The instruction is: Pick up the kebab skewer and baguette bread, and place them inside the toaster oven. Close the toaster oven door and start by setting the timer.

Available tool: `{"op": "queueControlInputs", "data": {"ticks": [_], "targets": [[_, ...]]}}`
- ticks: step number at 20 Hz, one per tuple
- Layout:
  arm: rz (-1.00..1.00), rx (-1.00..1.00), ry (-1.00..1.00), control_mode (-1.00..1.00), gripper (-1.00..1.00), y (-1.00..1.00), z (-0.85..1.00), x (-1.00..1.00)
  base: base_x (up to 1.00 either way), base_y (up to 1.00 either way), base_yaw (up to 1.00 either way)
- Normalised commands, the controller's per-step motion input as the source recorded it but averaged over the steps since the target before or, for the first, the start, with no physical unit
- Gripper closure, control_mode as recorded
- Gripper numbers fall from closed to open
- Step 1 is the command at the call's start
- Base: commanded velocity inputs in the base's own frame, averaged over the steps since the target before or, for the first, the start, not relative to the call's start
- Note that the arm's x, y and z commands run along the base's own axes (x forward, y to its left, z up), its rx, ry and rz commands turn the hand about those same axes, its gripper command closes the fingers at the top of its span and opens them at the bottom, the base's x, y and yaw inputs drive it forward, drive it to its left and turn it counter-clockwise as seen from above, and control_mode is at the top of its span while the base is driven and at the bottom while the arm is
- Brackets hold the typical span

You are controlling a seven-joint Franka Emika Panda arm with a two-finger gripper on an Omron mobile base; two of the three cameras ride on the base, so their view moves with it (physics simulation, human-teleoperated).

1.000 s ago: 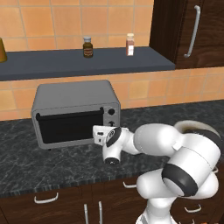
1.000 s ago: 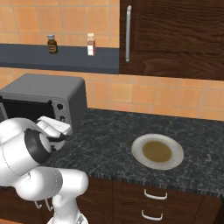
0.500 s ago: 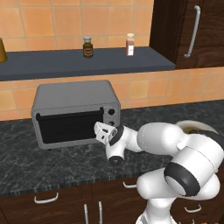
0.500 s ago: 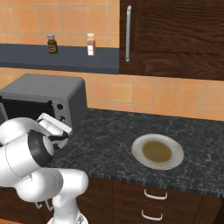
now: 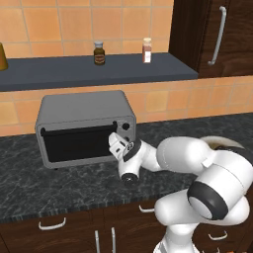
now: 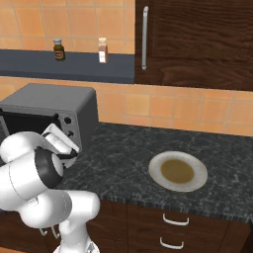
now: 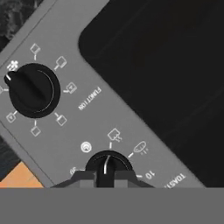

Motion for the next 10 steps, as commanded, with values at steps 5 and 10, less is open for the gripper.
{"op": "queueControlInputs", "data": {"ticks": [5, 10], "targets": [[-0.14, 0.39, -0.07, -1.00, 1.00, 0.00, 0.00, 0.09, 0.00, 0.00, 0.00], [-0.14, 0.39, -0.09, -1.00, 1.00, 0.00, 0.00, 0.07, 0.00, 0.00, 0.00]]}}
